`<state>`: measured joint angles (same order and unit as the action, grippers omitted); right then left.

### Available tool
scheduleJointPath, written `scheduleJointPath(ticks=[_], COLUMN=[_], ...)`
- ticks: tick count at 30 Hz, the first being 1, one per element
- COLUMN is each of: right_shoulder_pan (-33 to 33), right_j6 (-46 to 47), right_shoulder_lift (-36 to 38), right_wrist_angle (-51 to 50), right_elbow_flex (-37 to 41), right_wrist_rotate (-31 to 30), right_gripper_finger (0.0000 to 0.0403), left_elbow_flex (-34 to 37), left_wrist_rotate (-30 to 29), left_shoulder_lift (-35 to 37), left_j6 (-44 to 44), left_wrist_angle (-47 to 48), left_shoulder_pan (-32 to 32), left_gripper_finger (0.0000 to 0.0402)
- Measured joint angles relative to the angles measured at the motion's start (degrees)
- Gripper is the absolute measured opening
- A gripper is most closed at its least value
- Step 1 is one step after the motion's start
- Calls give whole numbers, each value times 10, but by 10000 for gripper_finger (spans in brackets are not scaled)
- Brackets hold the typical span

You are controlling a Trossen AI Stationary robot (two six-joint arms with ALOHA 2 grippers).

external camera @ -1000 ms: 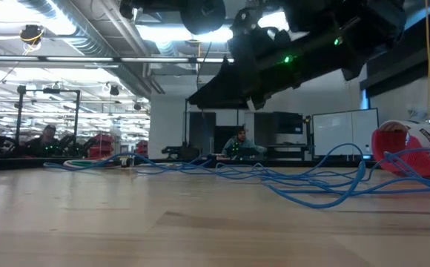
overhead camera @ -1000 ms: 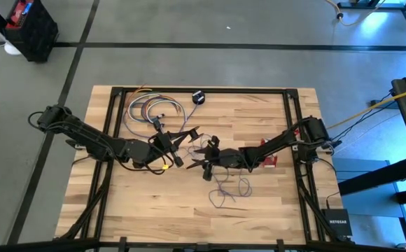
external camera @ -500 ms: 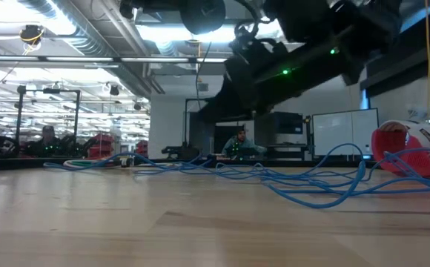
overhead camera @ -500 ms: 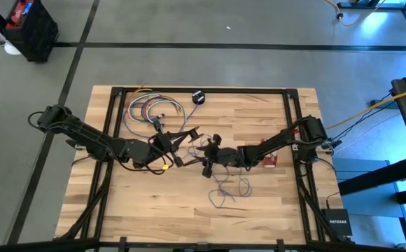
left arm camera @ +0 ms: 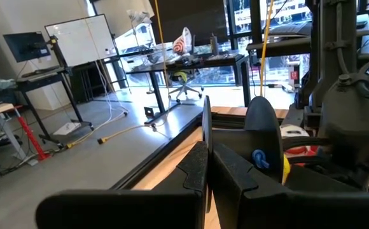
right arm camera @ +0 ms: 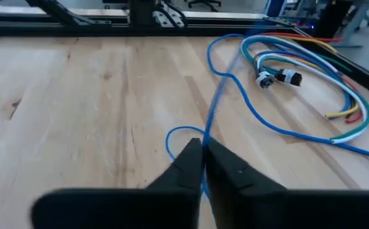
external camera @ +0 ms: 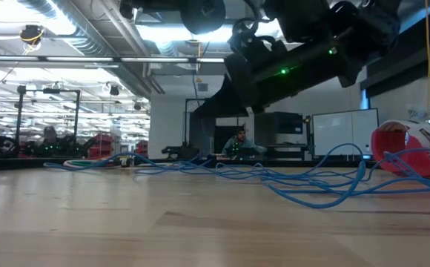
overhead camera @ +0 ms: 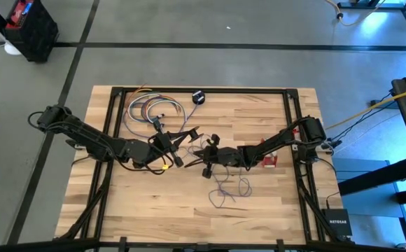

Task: Coil cords
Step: Coil the blue wire onto the spool

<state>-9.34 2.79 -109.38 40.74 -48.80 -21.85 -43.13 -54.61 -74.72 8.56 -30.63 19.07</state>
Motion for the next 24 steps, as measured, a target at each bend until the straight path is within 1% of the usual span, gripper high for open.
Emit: scheduleJointPath(ticks=[4, 6, 8, 13, 14, 19, 24], right_shoulder_pan=[-4, -11, -25, -62, -65, -77, -77], right_j6=[-2, -9, -36, -99, -112, -159, -168], right_shoulder_lift=[1, 4, 9, 25, 28, 46, 60], right_wrist_angle=[0, 1, 7, 2, -2, -62, -159], right_elbow_flex=[0, 0, -1, -16, -23, -58, -100], right_wrist_rotate=[-10, -11, -14, -70, -73, -95, -102], right_gripper_finger=[20, 13, 6, 12, 10, 5, 5], left_elbow_flex=[0, 0, 0, 0, 1, 6, 6], left_wrist_rotate=[0, 0, 0, 0, 0, 0, 0], left_shoulder_lift=[0, 0, 0, -3, -3, -3, -3], left_j6=[-4, -8, -12, -25, -25, -32, -25], left_wrist_angle=[0, 0, 0, 1, 1, 3, 12], left_shoulder_pan=[0, -1, -4, -8, -9, -13, -13], left_gripper_finger=[8, 8, 8, 8, 8, 8, 8])
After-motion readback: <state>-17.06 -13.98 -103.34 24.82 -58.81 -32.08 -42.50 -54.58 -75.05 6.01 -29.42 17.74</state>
